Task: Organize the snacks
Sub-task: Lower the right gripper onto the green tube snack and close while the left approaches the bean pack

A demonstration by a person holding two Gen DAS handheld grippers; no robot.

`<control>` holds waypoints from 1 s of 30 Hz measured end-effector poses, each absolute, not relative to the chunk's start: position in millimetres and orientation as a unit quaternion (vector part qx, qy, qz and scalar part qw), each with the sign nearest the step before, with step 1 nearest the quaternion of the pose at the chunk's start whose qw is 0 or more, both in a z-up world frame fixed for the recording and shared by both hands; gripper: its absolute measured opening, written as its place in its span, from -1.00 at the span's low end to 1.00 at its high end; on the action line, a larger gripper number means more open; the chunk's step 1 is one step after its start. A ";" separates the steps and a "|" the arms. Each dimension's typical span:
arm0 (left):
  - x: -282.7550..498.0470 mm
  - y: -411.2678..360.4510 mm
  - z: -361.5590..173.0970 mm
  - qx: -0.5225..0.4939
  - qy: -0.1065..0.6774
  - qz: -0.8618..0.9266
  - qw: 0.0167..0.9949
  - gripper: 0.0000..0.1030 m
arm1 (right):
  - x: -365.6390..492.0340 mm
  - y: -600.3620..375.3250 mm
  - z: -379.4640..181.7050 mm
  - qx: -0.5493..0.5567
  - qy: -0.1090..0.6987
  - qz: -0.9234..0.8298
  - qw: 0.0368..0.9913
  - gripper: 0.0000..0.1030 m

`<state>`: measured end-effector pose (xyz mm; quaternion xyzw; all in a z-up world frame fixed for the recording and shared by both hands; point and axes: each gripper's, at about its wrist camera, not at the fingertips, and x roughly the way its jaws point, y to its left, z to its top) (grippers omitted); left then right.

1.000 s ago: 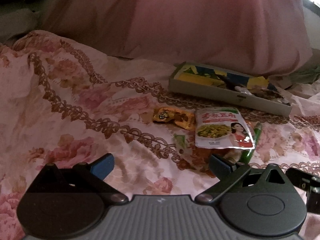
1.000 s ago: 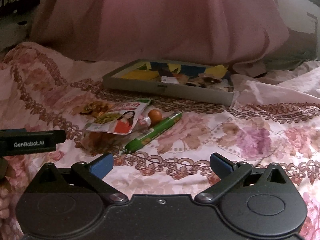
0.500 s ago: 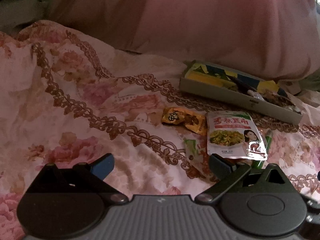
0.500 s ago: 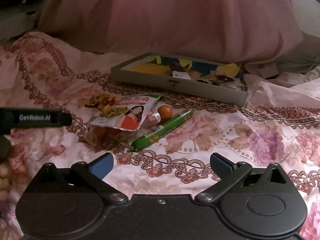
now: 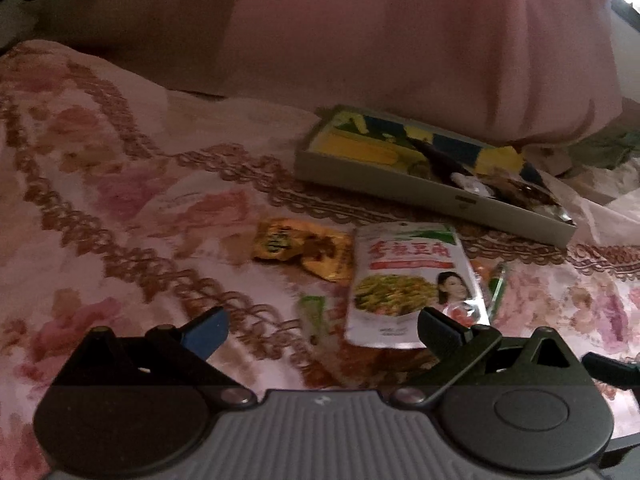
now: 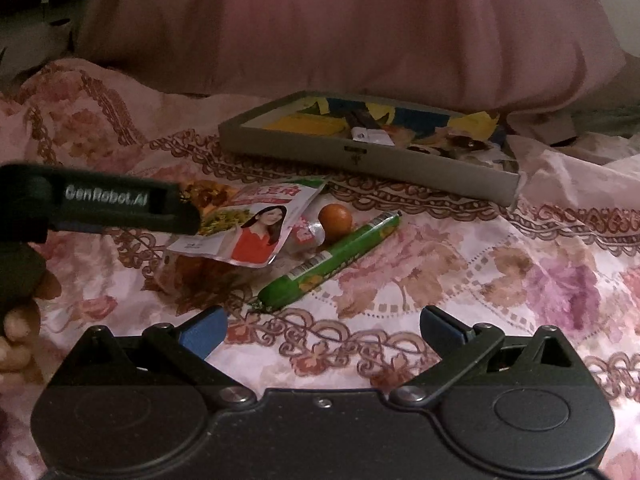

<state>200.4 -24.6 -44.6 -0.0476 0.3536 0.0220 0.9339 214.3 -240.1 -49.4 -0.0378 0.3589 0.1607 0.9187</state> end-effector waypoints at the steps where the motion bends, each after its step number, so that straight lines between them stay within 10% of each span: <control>1: 205.4 -25.9 -44.7 -0.051 0.358 0.017 0.932 0.99 | 218.1 -238.8 -51.4 -0.040 0.358 0.161 0.919 0.99; 30: 303.9 -55.5 -69.9 -0.101 0.448 -0.075 0.885 0.99 | 260.9 -241.4 -69.2 -0.094 0.372 0.043 0.923 0.92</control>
